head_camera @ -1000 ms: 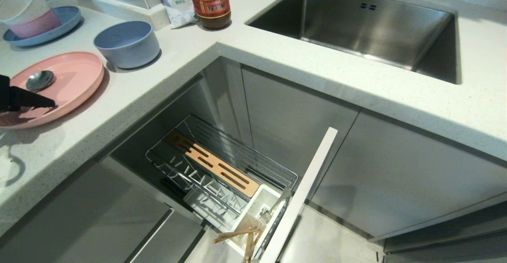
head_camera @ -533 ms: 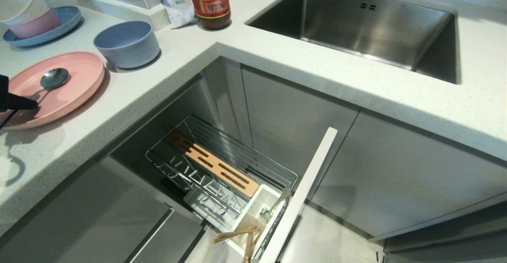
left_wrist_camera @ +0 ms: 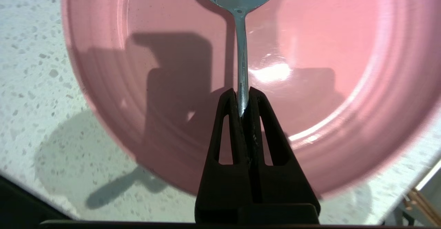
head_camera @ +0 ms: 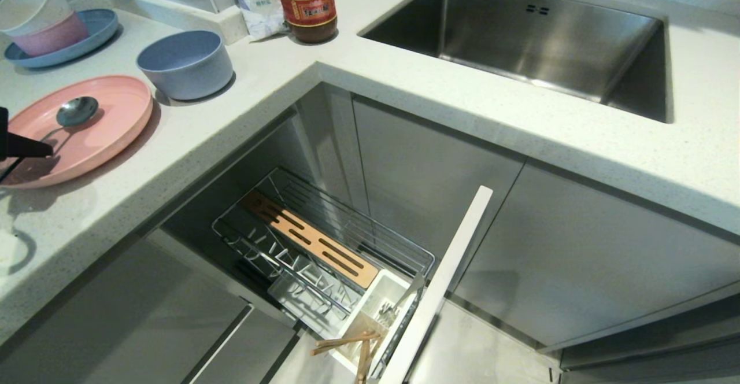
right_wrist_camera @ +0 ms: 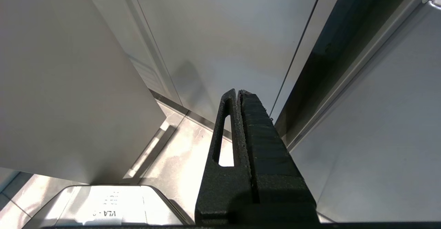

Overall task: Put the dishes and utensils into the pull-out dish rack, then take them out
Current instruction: Pick up the spoon and place it in the cupboard

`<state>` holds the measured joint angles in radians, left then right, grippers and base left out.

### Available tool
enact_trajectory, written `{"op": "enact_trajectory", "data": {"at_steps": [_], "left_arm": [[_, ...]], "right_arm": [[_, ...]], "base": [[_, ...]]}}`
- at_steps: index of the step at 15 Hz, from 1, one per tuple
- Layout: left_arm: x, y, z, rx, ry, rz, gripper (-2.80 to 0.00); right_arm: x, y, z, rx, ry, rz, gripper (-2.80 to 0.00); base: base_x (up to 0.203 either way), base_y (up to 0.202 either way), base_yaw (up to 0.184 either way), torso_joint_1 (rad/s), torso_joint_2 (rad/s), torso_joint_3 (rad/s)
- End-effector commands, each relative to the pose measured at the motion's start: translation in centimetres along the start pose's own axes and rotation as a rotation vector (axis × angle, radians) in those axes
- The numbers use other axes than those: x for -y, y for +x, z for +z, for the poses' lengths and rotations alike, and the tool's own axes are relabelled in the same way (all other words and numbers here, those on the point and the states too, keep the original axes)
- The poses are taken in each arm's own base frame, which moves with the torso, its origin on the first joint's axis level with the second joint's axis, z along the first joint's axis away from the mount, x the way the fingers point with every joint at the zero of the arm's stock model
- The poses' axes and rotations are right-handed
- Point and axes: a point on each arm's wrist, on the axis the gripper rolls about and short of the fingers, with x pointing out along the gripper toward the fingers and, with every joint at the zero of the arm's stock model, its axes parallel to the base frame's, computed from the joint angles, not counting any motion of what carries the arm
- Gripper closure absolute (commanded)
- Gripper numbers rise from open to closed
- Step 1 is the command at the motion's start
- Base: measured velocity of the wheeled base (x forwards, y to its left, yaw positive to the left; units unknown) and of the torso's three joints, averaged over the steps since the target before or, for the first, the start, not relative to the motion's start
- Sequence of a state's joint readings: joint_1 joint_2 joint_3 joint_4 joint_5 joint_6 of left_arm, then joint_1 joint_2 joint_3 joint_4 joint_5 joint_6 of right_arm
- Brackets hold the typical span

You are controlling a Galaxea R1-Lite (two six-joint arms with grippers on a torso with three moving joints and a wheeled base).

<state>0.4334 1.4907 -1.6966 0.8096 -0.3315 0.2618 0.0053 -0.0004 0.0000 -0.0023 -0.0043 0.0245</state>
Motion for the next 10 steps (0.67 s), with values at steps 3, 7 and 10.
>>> {"op": "enact_trajectory", "data": {"at_steps": [3, 7, 10], "left_arm": [[1.8, -3.4, -0.1, 0.077, -0.025, -0.011, 0.0], [4.8, -7.7, -0.5, 0.19, -0.119, -0.1, 0.0], [6.8, -9.9, -0.9, 0.226, -0.184, -0.24, 0.0]], "right_arm": [[0.0, 0.0, 0.0, 0.003, 0.0, 0.0, 0.0], [0.0, 0.0, -0.1, 0.003, 0.0, 0.0, 0.0], [0.0, 0.0, 0.0, 0.003, 0.0, -0.001, 0.0]], "base": [[0.0, 0.0, 0.0, 0.0, 0.0, 0.0], [0.0, 0.0, 0.0, 0.0, 0.0, 0.0], [0.0, 0.0, 0.0, 0.0, 0.0, 0.0]]}}
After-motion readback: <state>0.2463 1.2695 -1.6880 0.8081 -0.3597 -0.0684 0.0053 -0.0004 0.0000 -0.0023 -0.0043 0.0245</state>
